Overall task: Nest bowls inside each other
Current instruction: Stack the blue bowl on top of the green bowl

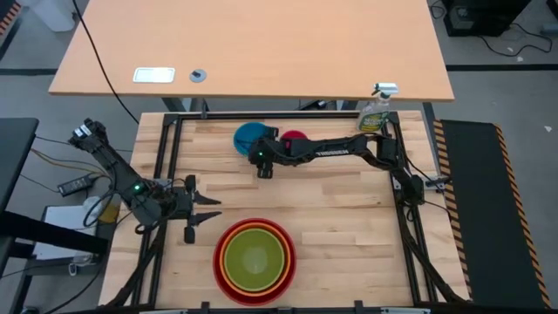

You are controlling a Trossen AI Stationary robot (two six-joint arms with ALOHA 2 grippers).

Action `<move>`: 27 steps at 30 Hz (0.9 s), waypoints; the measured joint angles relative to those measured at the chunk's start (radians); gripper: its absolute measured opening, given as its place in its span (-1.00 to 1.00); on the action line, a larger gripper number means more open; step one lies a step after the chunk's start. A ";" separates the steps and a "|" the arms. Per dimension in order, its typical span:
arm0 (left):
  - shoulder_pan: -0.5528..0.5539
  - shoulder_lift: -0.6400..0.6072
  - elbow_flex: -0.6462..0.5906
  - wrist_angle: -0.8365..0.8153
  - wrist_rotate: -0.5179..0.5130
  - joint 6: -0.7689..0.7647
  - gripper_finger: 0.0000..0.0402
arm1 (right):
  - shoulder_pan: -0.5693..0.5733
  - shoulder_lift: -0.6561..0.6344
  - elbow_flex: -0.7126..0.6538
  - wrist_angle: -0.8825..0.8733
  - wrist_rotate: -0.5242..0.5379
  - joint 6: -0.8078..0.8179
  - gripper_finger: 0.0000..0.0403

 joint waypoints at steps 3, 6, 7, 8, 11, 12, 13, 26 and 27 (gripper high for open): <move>0.012 0.000 0.000 0.001 0.011 -0.040 -0.34 | -0.010 0.018 -0.002 0.003 -0.005 -0.013 0.21; 0.011 0.003 0.001 0.011 0.054 -0.046 -0.34 | -0.011 0.042 -0.002 0.020 -0.012 -0.024 0.19; 0.010 0.003 0.001 0.012 0.064 -0.047 -0.34 | -0.011 0.048 -0.002 0.017 0.001 -0.029 0.19; 0.010 0.002 0.001 0.016 0.067 -0.047 -0.34 | -0.011 0.055 -0.002 0.024 0.017 -0.035 0.19; 0.010 0.003 0.001 0.018 0.070 -0.043 -0.34 | -0.011 0.080 -0.002 0.031 0.069 -0.063 0.19; 0.010 0.002 0.001 0.018 0.071 -0.042 -0.34 | -0.011 0.084 -0.002 0.031 0.083 -0.072 0.19; 0.010 0.003 0.001 0.017 0.073 -0.042 -0.34 | -0.011 0.091 -0.002 0.031 0.094 -0.076 0.19; 0.011 0.003 0.001 0.030 0.075 -0.041 -0.34 | 0.005 0.109 -0.002 0.034 0.156 -0.135 -0.23; 0.010 0.003 0.001 0.031 0.075 -0.043 -0.34 | 0.008 0.109 -0.002 0.034 0.160 -0.140 -0.28</move>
